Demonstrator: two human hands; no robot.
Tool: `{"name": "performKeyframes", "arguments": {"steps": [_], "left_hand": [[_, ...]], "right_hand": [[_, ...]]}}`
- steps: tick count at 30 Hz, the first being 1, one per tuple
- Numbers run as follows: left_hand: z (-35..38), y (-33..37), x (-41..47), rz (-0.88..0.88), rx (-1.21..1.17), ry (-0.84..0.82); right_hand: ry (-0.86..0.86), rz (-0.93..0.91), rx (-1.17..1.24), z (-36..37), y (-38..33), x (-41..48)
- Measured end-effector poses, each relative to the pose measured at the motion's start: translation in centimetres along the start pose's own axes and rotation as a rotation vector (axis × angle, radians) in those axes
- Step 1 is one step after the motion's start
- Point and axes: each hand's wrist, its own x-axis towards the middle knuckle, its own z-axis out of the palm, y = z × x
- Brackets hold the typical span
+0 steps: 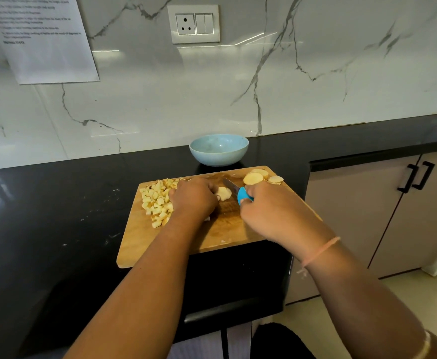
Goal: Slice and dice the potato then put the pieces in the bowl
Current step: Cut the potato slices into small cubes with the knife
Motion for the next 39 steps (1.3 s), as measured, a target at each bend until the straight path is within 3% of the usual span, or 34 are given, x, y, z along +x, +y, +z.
{"name": "performKeyframes", "arguments": {"steps": [6, 14, 23, 39], "left_hand": [[0.1, 0.0, 0.0, -0.014, 0.003, 0.014], [0.3, -0.3, 0.3, -0.003, -0.031, 0.032], [0.7, -0.3, 1.0, -0.057, -0.104, 0.065], [1.0, -0.5, 0.6, -0.017, -0.082, 0.111]], "right_hand": [[-0.047, 0.032, -0.025, 1.2, -0.9, 1.9], [-0.117, -0.020, -0.036, 0.0, 0.6, -2.7], [-0.020, -0.023, -0.003, -0.1, -0.4, -0.3], [-0.112, -0.042, -0.017, -0.5, 1.2, -2.8]]}}
